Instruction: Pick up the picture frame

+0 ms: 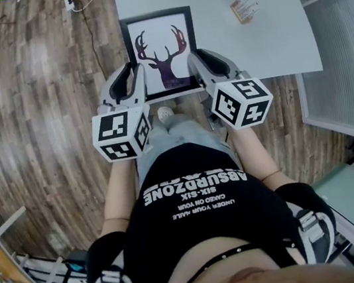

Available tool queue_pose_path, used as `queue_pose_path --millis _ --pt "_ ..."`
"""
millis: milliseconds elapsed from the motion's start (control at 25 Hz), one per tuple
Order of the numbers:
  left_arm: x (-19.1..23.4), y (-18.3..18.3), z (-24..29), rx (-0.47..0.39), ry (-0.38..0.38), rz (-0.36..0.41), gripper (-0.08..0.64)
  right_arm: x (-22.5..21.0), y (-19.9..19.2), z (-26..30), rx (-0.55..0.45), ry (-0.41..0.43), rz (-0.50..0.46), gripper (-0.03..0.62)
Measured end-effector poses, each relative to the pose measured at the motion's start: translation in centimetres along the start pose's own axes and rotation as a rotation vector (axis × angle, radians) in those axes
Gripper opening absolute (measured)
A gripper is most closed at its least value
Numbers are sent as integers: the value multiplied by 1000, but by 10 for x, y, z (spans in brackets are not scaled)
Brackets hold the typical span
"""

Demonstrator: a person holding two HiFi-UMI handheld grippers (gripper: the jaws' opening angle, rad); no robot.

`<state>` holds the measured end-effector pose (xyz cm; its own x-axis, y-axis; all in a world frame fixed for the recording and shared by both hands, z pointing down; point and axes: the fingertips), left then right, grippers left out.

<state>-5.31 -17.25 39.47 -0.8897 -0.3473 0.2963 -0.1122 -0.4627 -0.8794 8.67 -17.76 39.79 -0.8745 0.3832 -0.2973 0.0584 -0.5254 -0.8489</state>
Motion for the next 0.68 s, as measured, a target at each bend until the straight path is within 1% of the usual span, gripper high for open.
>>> queue_pose_path --millis 400,680 --pt "2 -5 1 14 4 -16 100 0 -4 1 18 -2 -8 84" --pt "4 -2 4 23 4 -26 99 -1 -2 5 32 -5 -9 84"
Point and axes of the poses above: the fingertips, and each gripper's own axes: z forward along the fingers, x to its left, y out of its top, and after that the axes turned 3 degrees about -z, right-handed
